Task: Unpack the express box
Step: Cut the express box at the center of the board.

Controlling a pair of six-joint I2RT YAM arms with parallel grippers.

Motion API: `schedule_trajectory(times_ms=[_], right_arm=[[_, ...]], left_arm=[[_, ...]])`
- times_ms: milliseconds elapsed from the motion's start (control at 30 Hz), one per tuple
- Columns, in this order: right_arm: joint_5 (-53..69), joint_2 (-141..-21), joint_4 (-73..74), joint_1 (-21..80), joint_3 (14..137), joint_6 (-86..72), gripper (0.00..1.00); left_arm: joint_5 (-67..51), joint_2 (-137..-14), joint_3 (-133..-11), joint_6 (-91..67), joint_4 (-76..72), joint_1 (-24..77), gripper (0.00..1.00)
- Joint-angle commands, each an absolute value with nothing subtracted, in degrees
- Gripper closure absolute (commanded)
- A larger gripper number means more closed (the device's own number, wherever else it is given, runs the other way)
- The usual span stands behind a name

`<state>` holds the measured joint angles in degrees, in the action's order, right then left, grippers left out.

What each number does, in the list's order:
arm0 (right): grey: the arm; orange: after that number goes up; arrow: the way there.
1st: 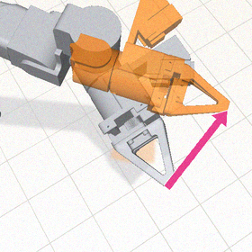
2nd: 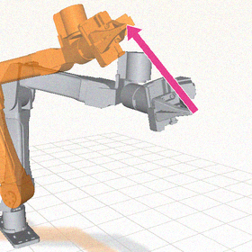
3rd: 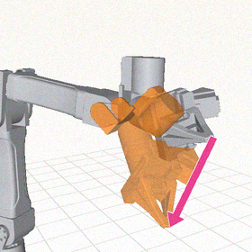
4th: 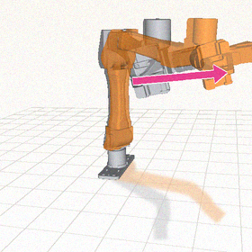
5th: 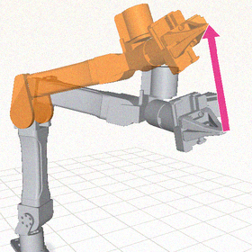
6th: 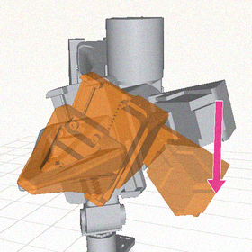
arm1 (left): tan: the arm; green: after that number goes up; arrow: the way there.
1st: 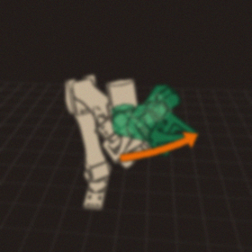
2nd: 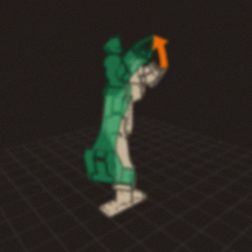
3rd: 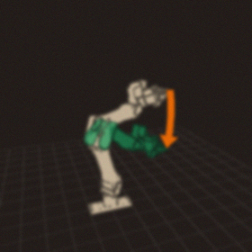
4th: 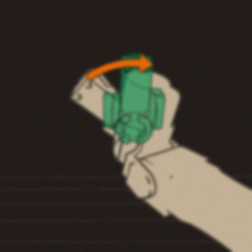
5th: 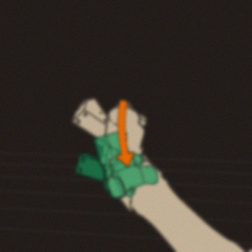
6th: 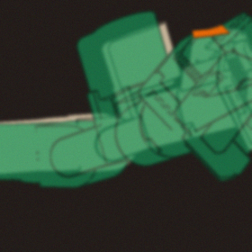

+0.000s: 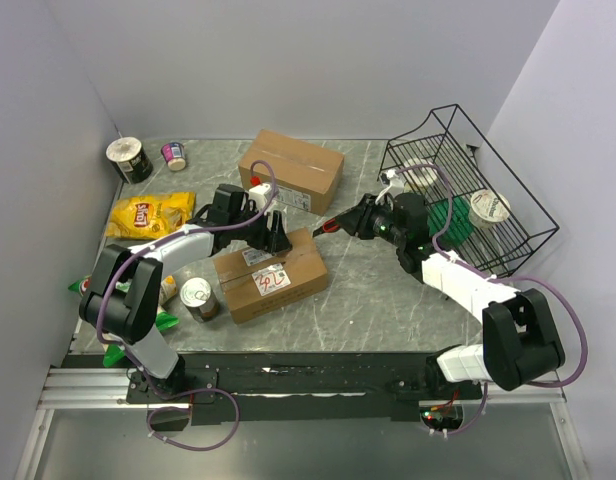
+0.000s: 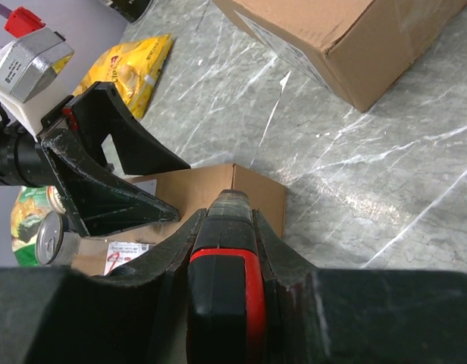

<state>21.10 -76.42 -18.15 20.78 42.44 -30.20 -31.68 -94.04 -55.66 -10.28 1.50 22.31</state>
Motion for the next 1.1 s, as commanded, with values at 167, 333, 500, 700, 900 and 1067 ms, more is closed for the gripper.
schedule_trajectory(times_ms=[167, 333, 500, 700, 900, 1067], right_arm=[[23.4, -77.4, -18.1, 21.5, 45.6, -31.5, 1.00], [24.1, -77.1, -15.5, 21.5, 45.7, -31.6, 1.00], [24.0, -74.8, -11.3, 22.1, 45.4, -31.9, 1.00], [23.3, -71.3, -7.2, 23.5, 43.8, -31.6, 1.00], [22.9, -70.1, -5.7, 23.6, 43.0, -31.2, 1.00], [22.7, -69.0, -4.4, 24.3, 42.5, -30.9, 1.00]], left_arm=[[-30.3, -95.9, -56.3, -10.3, 1.4, 21.8, 0.29], [-27.7, -96.5, -56.7, -10.0, 2.3, 21.7, 0.32], [-25.6, -97.3, -57.0, -9.5, 3.0, 21.6, 0.42], [-25.9, -98.5, -57.2, -9.6, 2.7, 21.6, 0.60], [-27.2, -99.8, -57.1, -9.0, 2.6, 21.6, 0.74], [-26.5, -100.3, -56.9, -8.7, 2.6, 21.6, 0.82]])
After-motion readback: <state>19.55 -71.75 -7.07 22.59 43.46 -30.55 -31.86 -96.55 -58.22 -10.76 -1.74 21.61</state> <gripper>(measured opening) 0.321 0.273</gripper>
